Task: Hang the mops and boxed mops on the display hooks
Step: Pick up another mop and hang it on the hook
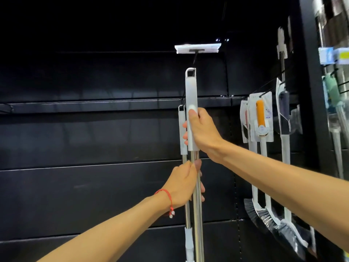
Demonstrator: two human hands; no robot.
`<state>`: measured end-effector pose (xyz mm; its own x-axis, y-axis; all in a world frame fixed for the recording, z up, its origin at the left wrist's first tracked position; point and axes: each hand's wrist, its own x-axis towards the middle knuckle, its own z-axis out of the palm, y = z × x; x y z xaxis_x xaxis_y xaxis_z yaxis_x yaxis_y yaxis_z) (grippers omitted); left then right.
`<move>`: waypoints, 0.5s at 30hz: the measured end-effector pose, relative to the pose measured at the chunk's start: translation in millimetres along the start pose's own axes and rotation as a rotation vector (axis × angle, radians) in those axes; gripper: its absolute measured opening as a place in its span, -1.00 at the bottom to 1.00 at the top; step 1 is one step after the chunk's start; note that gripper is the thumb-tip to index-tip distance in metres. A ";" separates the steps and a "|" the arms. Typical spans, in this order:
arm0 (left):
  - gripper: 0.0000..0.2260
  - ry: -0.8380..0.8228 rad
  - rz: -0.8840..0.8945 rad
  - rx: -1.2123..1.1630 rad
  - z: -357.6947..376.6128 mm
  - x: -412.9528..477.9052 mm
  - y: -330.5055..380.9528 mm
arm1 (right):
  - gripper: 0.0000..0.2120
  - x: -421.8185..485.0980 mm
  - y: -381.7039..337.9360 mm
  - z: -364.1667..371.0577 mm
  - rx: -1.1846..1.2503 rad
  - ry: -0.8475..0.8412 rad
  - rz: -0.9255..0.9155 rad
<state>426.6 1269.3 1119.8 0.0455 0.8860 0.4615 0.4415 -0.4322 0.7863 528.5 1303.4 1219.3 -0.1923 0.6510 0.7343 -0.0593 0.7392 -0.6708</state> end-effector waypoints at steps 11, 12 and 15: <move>-0.73 0.091 0.158 0.091 19.7 3.9 -32.2 | -0.66 4.4 35.7 -15.8 -0.212 -0.048 -0.082; -0.70 0.117 0.189 0.117 21.2 6.5 -35.3 | -0.64 4.1 37.9 -14.7 -0.258 -0.010 -0.134; -0.70 0.215 0.266 0.109 24.9 10.5 -44.9 | -0.57 -1.2 50.0 -10.6 -0.340 0.143 -0.247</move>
<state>429.5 1302.2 1079.1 -0.0126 0.6841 0.7293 0.5331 -0.6124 0.5837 536.1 1341.4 1186.0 -0.0741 0.4477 0.8911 0.2433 0.8747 -0.4193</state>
